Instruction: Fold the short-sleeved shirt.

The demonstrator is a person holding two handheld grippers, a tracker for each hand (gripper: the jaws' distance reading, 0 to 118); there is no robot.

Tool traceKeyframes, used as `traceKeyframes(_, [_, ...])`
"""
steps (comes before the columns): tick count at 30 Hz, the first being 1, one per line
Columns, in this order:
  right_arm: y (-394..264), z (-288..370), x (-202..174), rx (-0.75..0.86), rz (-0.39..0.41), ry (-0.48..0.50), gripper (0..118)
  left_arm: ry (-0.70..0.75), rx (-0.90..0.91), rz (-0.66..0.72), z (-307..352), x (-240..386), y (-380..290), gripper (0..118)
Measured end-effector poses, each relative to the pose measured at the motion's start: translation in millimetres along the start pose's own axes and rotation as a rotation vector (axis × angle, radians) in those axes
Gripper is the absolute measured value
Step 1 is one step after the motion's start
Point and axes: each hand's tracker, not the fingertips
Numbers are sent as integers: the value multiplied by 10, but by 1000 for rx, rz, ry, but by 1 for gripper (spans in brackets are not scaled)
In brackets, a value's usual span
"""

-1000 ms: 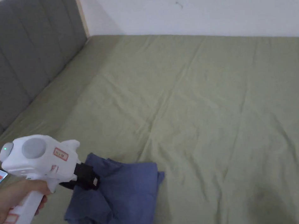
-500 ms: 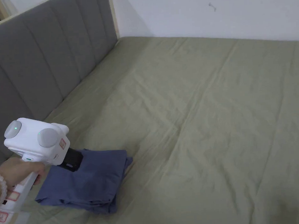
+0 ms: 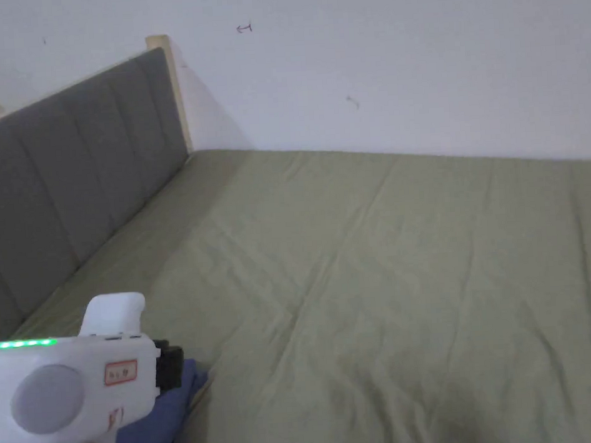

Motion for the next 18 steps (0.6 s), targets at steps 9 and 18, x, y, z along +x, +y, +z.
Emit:
traceKeyframes(9, [304, 729, -435, 336, 161, -154, 0, -70, 199, -138, 648, 1284, -363, 1])
traceKeyframes(18, [338, 1061, -574, 421, 187, -149, 89, 31, 503, -154, 1055, 1772, -554, 118])
